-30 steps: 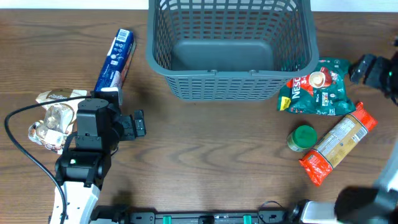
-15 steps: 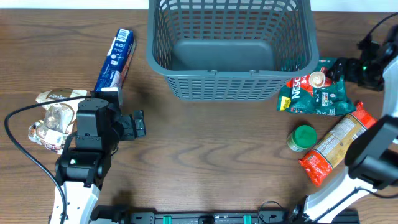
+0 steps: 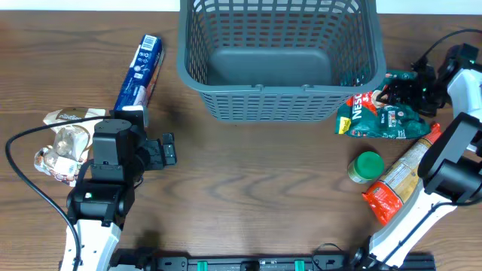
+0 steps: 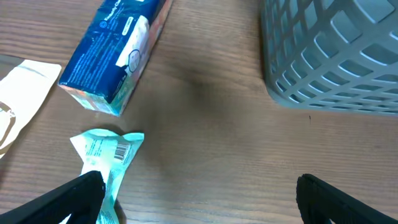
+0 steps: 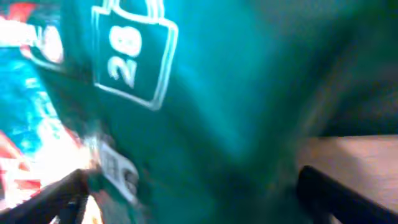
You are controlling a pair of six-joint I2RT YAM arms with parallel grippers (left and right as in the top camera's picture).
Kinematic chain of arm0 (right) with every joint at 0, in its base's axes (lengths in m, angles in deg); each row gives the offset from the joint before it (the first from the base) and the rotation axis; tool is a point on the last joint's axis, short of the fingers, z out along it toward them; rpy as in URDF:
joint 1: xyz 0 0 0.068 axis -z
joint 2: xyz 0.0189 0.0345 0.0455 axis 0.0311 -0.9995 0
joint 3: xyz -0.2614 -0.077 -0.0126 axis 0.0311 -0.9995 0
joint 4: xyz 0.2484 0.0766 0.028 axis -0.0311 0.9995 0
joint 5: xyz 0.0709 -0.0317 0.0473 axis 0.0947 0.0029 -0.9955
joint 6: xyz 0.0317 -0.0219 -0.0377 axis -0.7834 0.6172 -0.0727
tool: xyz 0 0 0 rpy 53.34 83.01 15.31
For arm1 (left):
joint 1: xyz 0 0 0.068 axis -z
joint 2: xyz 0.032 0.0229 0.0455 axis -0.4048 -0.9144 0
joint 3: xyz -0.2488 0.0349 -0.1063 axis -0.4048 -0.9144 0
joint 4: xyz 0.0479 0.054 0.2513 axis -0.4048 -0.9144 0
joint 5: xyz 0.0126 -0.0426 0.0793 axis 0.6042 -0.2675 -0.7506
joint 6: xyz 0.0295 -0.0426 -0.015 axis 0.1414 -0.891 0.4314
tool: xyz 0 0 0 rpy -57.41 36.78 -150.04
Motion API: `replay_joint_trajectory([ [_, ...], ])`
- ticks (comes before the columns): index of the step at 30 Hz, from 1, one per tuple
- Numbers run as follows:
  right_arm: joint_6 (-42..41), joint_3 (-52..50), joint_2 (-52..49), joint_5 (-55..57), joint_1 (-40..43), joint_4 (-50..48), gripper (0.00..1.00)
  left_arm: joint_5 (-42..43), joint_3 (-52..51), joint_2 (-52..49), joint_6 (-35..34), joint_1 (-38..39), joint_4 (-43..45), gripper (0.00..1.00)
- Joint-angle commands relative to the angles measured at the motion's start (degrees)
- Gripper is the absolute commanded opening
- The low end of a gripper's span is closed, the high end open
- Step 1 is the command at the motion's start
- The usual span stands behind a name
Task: Pack container
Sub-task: 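Reach the right gripper to the green Nescafé pouch and grasp it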
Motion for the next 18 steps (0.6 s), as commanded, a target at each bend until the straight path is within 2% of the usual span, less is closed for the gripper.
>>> replay_joint_trajectory([
  [1,0.55,-0.13,-4.04,0.9,-0.46,-0.09,0.69,0.76,1.6,-0.11,-0.33,0.07,-0.13,0.99],
  [2,0.46,-0.13,-4.2,0.96,-0.46,-0.07,0.59,0.76,1.6,-0.11,-0.33,0.07,-0.13,0.98],
  [6,0.35,-0.13,-4.17,0.94,-0.46,-0.13,0.36,0.76,1.57,-0.11,-0.33,0.07,-0.13,0.99],
  [10,0.35,-0.13,-4.15,0.94,-0.46,0.22,0.04,0.76,1.6,-0.11,-0.33,0.07,-0.15,0.99],
  [11,0.33,-0.11,-4.04,0.96,-0.46,0.42,0.01,0.76,1.57,-0.11,-0.33,0.07,-0.15,0.99],
  [18,-2.1,0.13,-0.11,3.04,-0.46,1.55,0.01,0.76,1.57,-0.11,-0.33,0.07,-0.15,0.98],
])
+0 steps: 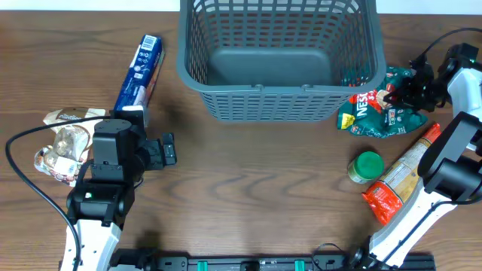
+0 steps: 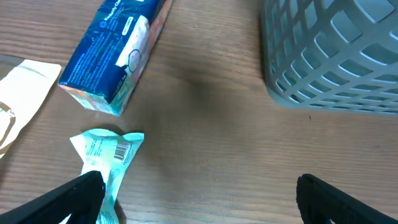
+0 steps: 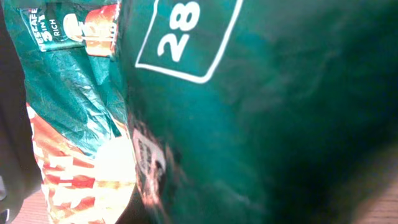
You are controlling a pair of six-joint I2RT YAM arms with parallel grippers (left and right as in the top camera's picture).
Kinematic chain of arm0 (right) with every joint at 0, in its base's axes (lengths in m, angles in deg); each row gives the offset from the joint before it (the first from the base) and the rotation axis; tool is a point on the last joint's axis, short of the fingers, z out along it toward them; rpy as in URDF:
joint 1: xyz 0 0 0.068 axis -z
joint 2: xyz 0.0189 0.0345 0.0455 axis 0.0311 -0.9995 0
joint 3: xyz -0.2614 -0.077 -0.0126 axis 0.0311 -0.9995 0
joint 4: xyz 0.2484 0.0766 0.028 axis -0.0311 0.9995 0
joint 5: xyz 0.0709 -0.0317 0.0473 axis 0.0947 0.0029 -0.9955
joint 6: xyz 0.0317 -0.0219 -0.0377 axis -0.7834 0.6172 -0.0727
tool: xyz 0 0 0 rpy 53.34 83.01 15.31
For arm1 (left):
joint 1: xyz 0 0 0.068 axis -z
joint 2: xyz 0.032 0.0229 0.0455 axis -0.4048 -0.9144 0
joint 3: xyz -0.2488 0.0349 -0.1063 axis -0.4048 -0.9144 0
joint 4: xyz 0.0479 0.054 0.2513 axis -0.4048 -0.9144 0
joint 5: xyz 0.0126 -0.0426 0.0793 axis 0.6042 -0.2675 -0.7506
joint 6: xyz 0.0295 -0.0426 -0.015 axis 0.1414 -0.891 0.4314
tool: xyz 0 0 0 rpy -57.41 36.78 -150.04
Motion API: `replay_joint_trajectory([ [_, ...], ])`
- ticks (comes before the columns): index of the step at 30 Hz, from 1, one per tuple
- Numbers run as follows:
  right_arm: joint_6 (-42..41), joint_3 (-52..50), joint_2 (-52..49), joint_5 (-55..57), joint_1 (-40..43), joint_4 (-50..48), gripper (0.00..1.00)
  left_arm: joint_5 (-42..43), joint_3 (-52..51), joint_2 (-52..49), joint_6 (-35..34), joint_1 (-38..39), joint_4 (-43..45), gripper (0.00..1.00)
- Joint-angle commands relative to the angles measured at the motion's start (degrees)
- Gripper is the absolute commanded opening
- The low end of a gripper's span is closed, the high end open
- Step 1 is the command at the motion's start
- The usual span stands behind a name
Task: Pack container
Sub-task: 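Reach the right gripper to the green Nescafé pouch and grasp it, then lift the pouch with the right gripper and drop it into the basket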
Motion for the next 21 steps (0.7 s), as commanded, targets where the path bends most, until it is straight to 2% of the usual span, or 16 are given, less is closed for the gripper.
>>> replay_joint_trajectory([
  [1,-1.4,-0.81,1.22,5.75,-0.46,0.85,0.01,0.76,1.6,-0.11,-0.31,0.07,-0.15,0.99],
  [21,-10.43,-0.81,35.85,17.84,-0.48,-6.16,0.01,0.76,1.57,-0.11,-0.28,0.07,-0.15,0.98],
])
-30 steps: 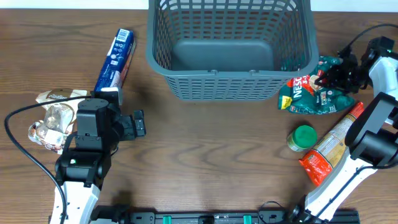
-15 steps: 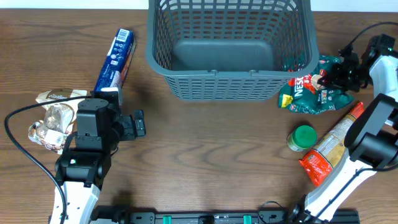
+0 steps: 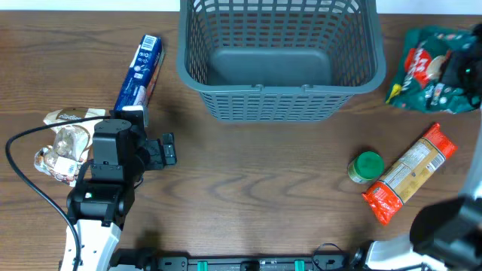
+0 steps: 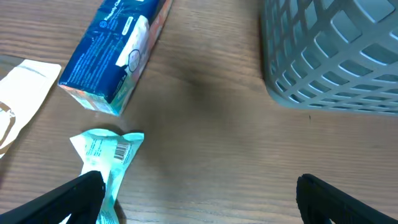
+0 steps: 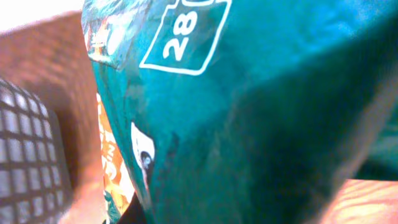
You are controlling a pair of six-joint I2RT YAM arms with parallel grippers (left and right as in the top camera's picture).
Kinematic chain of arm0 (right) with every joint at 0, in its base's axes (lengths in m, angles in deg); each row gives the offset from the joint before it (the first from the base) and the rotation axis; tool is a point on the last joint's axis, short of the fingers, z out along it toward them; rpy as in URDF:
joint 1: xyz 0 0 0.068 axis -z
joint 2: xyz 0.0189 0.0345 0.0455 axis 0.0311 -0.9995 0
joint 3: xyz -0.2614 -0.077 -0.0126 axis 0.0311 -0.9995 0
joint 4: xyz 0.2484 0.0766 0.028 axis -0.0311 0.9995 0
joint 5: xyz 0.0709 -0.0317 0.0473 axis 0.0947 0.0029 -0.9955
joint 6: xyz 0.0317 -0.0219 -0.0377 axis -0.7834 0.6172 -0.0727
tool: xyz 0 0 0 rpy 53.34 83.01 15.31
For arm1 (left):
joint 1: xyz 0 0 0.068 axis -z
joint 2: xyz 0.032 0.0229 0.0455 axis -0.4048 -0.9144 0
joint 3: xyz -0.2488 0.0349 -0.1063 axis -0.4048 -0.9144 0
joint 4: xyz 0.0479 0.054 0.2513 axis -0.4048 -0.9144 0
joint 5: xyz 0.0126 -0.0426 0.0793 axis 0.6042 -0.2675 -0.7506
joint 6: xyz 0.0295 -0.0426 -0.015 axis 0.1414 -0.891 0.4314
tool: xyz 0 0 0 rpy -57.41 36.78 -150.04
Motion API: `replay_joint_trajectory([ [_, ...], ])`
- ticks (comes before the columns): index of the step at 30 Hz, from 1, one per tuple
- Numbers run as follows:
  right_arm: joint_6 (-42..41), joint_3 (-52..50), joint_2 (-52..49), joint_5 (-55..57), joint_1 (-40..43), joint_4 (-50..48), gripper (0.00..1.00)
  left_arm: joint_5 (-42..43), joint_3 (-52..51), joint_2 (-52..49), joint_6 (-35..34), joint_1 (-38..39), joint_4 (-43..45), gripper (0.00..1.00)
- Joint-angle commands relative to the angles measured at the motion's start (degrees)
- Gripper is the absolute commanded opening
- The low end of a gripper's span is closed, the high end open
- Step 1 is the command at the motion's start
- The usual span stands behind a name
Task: Pack container
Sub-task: 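Lift the pouch with the right gripper and drop it into the basket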
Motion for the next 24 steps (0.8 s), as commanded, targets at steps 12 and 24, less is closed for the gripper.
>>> replay_joint_trajectory([
  [12,2.8,1.57,19.78,-17.49,-5.11,-17.49,0.01,0.76,1.57,-0.11,-0.28,0.07,-0.15,0.99],
  [24,21.59,1.86,16.39,-21.73,-28.3,-24.74,0.01,0.79,1.57,-0.11,-0.31,0.09,-0.22,0.99],
])
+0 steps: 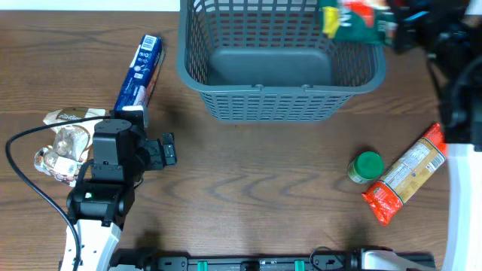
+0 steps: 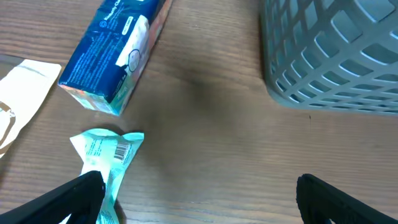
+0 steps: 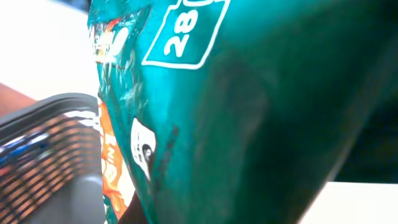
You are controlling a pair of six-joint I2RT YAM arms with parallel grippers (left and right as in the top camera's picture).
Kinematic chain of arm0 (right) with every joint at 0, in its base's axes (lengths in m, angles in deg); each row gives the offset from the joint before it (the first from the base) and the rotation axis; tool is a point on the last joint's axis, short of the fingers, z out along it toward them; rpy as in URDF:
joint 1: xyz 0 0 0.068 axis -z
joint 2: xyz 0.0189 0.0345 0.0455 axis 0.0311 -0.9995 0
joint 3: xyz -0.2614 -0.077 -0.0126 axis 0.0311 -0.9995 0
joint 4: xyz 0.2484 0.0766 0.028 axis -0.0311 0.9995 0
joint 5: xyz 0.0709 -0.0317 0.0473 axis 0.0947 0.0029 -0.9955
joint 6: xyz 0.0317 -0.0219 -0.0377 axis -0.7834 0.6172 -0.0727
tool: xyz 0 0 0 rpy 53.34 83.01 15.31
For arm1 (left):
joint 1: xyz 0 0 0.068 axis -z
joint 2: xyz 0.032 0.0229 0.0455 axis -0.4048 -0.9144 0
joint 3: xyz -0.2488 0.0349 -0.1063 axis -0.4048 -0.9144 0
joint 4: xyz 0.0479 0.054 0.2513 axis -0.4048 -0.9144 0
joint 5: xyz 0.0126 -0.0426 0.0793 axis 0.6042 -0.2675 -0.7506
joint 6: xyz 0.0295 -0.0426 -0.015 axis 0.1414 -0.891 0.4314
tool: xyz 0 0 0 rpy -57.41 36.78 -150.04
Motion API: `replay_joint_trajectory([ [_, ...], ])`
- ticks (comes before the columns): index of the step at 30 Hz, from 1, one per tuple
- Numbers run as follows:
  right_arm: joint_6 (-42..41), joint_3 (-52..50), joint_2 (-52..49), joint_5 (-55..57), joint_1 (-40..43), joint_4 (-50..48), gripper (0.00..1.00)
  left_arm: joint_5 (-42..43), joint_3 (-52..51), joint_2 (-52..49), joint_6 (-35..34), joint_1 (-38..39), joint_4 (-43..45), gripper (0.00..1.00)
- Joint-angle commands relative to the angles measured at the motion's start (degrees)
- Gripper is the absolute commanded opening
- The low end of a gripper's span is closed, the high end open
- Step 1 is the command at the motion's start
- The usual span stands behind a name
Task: Pack container
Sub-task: 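Lift the pouch with the right gripper and drop it into the basket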
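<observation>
The grey plastic basket [image 1: 279, 105] stands at the back middle of the table. My right gripper [image 1: 399, 28] is shut on the green coffee bag [image 1: 352, 21], which hangs over the basket's back right corner. That bag [image 3: 249, 112] fills the right wrist view and hides the fingers; the basket rim [image 3: 43, 118] shows at the left. My left gripper [image 1: 167, 150] rests open near the table's left side, with only bare wood between its fingers [image 2: 81, 193].
A blue box [image 1: 139, 71] lies left of the basket, with a teal wrapper [image 2: 109, 158] by the left finger. A clear bag of snacks [image 1: 64, 143] lies at the far left. A green-lidded jar [image 1: 367, 167] and an orange packet [image 1: 407, 175] lie at the right.
My right gripper has carried the green coffee bag from right of the basket, lifted off the table, to above the basket's back right corner. The left arm has not moved.
The green bag lay on the table right of the basket with my right gripper at it. Then it was bunched up against the basket's side, then held in the air right of the basket, and now over the basket. The left arm stayed still throughout.
</observation>
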Motion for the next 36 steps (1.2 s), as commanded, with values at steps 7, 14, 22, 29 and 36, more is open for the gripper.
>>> replay_joint_trajectory([
  [7,13.62,1.9,-12.28,-1.73,-10.29,5.29,0.01,0.79,1.57,-0.09,-0.26,0.07,-1.7,0.99],
  [14,13.6,1.9,-23.12,-0.2,-11.19,8.68,0.01,0.76,1.57,-0.09,-0.26,0.07,-1.92,0.99],
  [22,13.57,1.9,-27.87,2.89,-11.19,13.2,0.23,0.79,1.57,-0.09,-0.26,0.07,-1.9,0.99],
  [29,9.88,1.9,-27.36,2.36,-11.17,15.5,0.52,0.79,1.57,-0.09,-0.26,0.07,-1.9,0.99],
  [36,5.95,6.23,-24.87,2.78,-11.17,15.15,0.41,0.79,1.57,-0.09,-0.26,0.07,-1.9,0.99],
])
